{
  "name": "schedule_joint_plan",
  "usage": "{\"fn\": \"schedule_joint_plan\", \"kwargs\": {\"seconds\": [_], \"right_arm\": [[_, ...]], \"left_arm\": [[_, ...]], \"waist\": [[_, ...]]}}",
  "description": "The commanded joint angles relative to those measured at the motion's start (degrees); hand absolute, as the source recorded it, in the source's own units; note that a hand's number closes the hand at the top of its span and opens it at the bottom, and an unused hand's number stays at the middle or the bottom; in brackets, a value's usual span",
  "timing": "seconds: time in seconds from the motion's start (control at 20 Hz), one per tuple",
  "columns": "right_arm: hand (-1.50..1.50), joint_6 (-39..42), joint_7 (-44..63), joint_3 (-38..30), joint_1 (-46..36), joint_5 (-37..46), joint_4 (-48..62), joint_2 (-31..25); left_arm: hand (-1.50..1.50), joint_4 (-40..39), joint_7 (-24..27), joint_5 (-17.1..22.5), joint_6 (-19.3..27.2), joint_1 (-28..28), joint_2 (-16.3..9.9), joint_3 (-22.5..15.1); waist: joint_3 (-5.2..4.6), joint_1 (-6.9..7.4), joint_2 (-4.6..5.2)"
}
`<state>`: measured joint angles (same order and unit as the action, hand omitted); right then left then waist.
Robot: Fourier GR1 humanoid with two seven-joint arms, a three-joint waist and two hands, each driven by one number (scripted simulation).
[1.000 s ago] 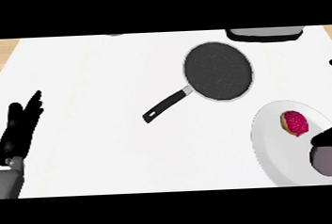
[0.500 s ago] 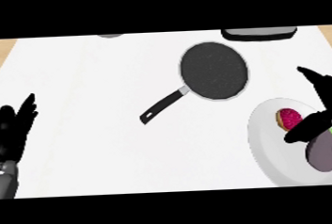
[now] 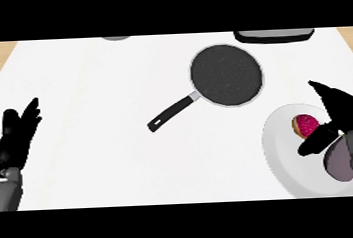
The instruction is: Pick the cupcake from the plate and place it in the pan
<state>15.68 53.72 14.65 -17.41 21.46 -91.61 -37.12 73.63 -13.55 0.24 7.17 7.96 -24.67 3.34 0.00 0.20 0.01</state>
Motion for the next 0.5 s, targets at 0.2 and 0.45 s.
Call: {"fn": "schedule_joint_plan", "kwargs": {"seconds": [0.2, 0.45], "right_arm": [[-1.5, 1.7, -2.5, -1.5, -0.1, 7.9, 4.0, 7.8], [-1.5, 5.6, -6.0, -7.2, -1.9, 8.1, 6.6, 6.4]], "left_arm": [[0.0, 2.9, -1.4, -2.1, -0.8, -1.4, 2.1, 1.9], [0.0, 1.4, 1.9, -5.6, 1.3, -2.8, 6.3, 0.3]], "waist": [[0.01, 0.01, -0.03], [0.0, -0.02, 0.0]]}}
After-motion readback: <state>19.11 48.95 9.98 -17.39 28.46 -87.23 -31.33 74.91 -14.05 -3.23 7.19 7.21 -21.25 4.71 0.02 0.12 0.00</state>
